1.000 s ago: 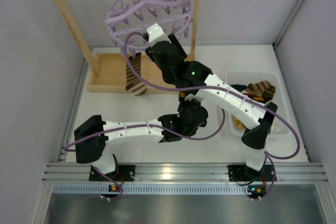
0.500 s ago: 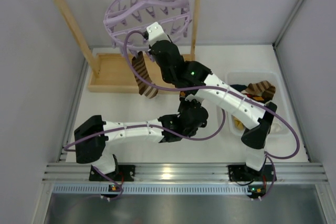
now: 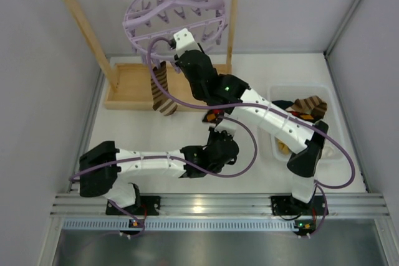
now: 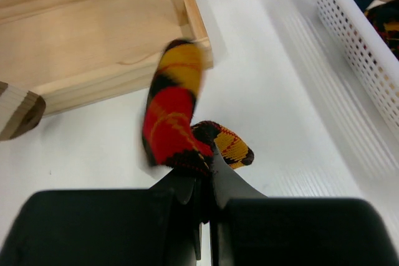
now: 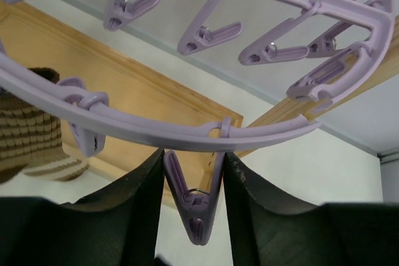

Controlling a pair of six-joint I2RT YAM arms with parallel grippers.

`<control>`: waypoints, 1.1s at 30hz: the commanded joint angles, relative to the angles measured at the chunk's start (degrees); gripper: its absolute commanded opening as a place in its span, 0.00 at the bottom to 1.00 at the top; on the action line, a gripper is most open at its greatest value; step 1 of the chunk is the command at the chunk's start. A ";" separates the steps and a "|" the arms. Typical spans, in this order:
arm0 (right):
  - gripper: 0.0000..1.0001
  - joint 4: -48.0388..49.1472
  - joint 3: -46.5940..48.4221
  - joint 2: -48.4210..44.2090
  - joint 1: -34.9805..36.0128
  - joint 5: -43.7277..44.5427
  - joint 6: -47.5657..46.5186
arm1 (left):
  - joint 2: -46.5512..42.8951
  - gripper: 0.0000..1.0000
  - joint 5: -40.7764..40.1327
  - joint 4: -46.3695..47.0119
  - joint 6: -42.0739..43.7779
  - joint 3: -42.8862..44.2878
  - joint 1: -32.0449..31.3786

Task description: Remove the socks clipped to the hanger

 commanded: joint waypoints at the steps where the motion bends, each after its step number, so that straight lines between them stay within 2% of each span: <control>1: 0.40 0.88 -0.85 -4.13 -0.18 -2.66 2.42 | -6.81 0.00 3.50 0.33 -3.34 -2.37 -1.79; 5: 0.55 -1.58 -2.70 -7.80 0.08 -4.34 3.92 | -14.35 0.00 9.90 -0.65 -4.05 -5.36 -1.79; 6: 0.65 -2.46 -3.66 -8.52 0.08 -5.04 4.44 | -15.60 0.00 11.32 -1.08 -3.87 -6.06 -1.79; 9: 0.76 -6.24 -7.34 -12.82 0.09 -7.50 6.46 | -18.76 0.00 17.36 -2.58 -3.35 -6.59 -1.79; 12: 0.83 -8.35 -14.79 -20.10 0.09 -11.54 7.87 | -20.00 0.00 22.56 -3.54 -2.03 -6.07 -1.79; 15: 0.88 -9.32 -23.57 -30.20 0.08 -11.37 10.77 | -20.44 0.00 25.82 -3.55 -1.15 -5.54 -1.70; 21: 0.93 -15.73 -41.15 -55.51 0.08 -2.86 20.34 | -18.60 0.00 34.34 -3.46 -0.71 -1.07 -0.39; 23: 0.94 -19.24 -44.08 -63.14 0.08 0.92 22.37 | -15.88 0.00 38.47 -3.46 -0.79 0.69 1.80; 29: 0.97 -26.89 -47.70 -75.47 0.08 7.52 26.77 | -4.66 0.00 48.75 -3.46 0.08 11.93 8.40; 32: 0.98 -29.00 -46.39 -77.86 0.08 8.32 27.04 | 1.07 0.00 51.75 -3.55 3.67 20.80 11.12; 33: 0.98 -29.45 -45.25 -78.22 0.08 8.58 26.86 | 5.00 0.00 51.41 -3.55 5.52 26.14 11.39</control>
